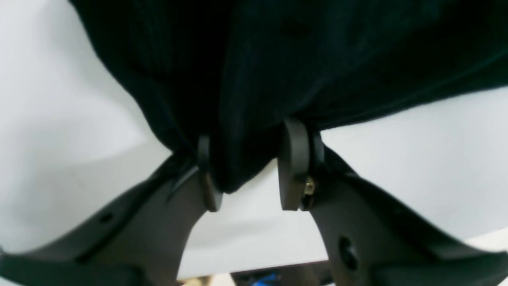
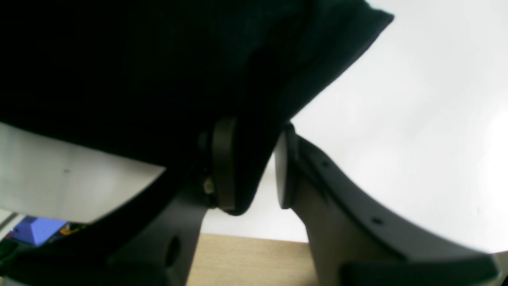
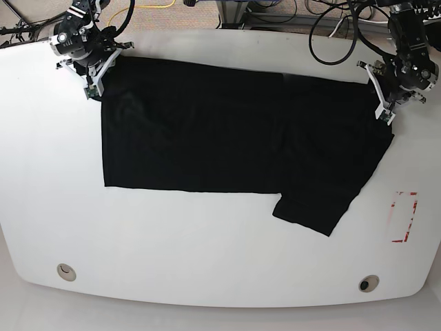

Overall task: Fold the T-shirt properly
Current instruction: 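Grasp the shirt edge with both grippers and drag it taut, then regrasp the shirt edge with both grippers, pulling it flat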

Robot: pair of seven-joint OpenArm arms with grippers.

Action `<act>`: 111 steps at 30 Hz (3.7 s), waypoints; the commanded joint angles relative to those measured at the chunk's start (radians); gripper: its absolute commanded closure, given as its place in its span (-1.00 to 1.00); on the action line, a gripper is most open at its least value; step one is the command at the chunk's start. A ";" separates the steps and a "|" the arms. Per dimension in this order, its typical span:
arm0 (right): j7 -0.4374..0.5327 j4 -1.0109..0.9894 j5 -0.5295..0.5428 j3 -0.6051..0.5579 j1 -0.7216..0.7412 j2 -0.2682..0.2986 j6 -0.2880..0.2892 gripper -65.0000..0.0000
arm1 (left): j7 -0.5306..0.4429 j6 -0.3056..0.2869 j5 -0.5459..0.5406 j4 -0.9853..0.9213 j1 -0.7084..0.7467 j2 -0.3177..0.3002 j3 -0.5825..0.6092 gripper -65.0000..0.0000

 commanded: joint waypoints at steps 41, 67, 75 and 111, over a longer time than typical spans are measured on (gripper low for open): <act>-0.100 0.081 -0.003 0.004 -0.002 0.198 -0.002 -0.35 | 0.156 0.003 0.049 0.158 0.014 -0.034 -0.011 -0.27; -0.139 0.084 0.220 0.027 -0.009 0.204 -0.002 -0.35 | 0.353 0.003 0.047 0.261 0.008 -0.069 -0.002 -0.33; -0.139 0.086 0.218 0.030 -0.005 0.204 -0.002 -0.35 | 0.352 0.003 -0.005 0.262 0.108 -0.085 0.021 -0.32; -0.139 0.084 0.217 0.013 0.116 0.057 -0.002 0.68 | 0.185 0.003 0.118 0.261 -0.096 0.083 -0.022 1.00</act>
